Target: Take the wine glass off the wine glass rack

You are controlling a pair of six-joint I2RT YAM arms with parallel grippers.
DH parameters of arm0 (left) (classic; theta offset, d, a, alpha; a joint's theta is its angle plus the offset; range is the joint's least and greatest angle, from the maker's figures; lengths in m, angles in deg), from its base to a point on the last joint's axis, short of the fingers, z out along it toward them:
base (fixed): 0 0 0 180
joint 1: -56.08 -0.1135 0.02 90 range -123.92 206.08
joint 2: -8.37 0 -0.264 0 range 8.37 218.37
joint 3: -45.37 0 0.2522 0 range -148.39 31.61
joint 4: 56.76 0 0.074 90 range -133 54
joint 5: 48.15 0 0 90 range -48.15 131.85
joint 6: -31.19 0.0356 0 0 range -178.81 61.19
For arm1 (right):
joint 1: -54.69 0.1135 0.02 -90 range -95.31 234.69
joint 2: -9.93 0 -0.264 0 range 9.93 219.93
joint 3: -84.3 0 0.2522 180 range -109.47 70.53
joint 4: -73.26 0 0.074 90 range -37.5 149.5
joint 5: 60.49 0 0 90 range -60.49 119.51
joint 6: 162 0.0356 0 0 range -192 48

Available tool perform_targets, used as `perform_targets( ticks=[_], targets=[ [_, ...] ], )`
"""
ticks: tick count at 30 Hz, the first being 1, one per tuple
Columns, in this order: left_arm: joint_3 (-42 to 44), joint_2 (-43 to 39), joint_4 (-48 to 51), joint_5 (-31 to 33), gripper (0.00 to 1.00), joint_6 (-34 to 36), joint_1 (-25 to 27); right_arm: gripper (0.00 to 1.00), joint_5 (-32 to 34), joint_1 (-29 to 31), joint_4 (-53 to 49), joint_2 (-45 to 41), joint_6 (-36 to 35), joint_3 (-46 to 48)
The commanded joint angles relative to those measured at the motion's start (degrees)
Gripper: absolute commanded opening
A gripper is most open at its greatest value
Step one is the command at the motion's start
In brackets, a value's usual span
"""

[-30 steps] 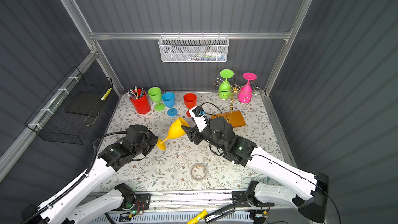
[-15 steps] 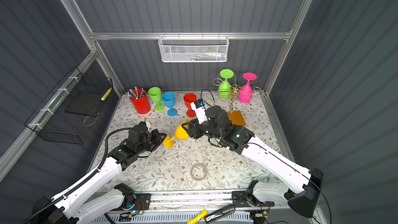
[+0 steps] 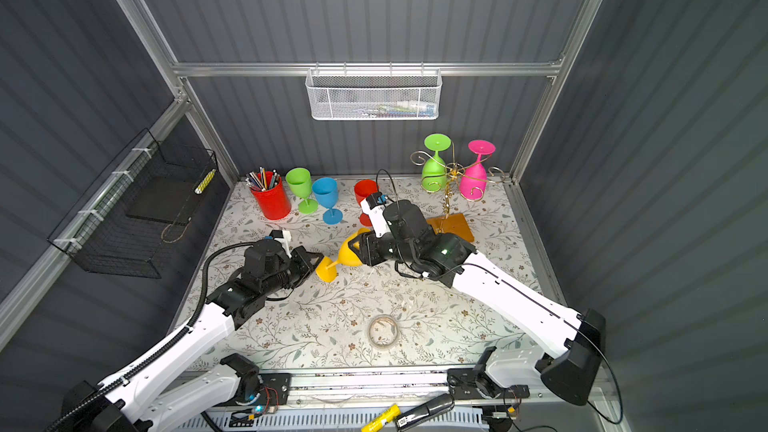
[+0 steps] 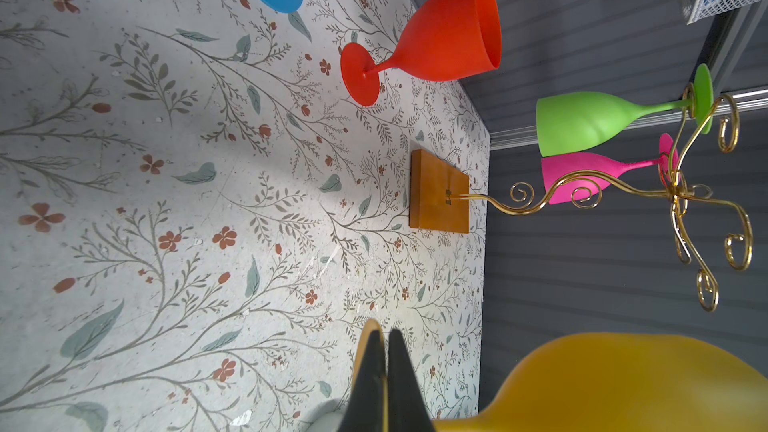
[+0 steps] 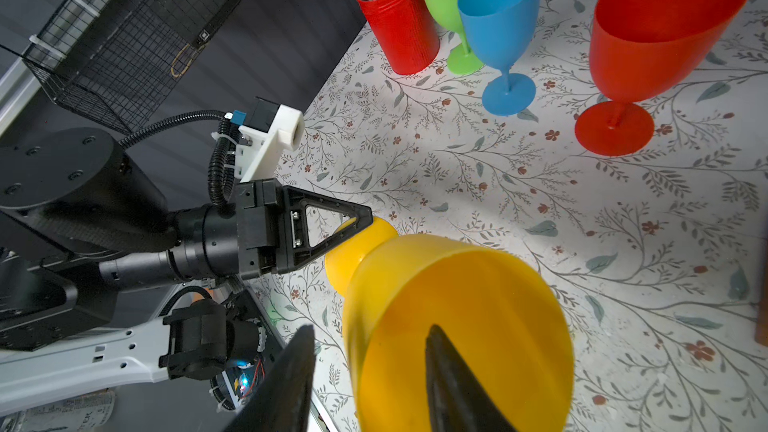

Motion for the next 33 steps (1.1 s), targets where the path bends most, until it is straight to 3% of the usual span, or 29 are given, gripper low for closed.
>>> perform_targets(
  ticks=[1, 8, 11, 12, 16, 21, 24, 26, 33],
  targets=[
    [0.46, -0.91, -1.49, -1.03, 0.0, 1.39, -0.53, 0.41, -1.43, 0.23, -0.43, 1.26, 0.13, -2.37],
    [0.54, -1.51, -1.16, 0.1, 0.0, 1.56, -0.73, 0.19, -2.42, 0.84, -1.24, 3.89, 0.15, -4.83],
    [0.46, -1.83, -0.67, 0.87, 0.01, 1.85, -0.78, 0.05, -2.18, 1.09, -1.71, 4.55, 0.13, -5.41],
    [0.53, -2.04, -0.47, 1.21, 0.06, 1.88, -0.78, 0.0, -2.03, 1.13, -1.85, 4.63, 0.12, -5.46],
    [0.1, -2.78, 1.34, 2.65, 0.27, 2.68, -0.91, 0.0, -0.75, 1.1, -2.57, 4.87, -0.54, -5.81],
    [-1.17, -3.02, 4.93, 4.06, 0.74, 3.7, -1.21, 0.0, 2.16, 1.1, -4.84, 6.02, -2.66, -7.81],
    [-2.7, -2.71, 8.74, 5.35, 0.95, 4.85, -1.39, 0.0, 5.28, 1.13, -6.71, 7.32, -4.68, -9.87],
    [-3.66, -2.41, 11.15, 6.32, 1.0, 5.83, -1.57, 0.0, 7.65, 1.1, -8.31, 8.94, -6.06, -11.62],
    [-6.81, -0.56, 15.66, 8.01, 1.0, 9.68, -2.1, 0.0, 14.02, 1.11, -13.37, 16.76, -10.91, -18.87]
  ],
)
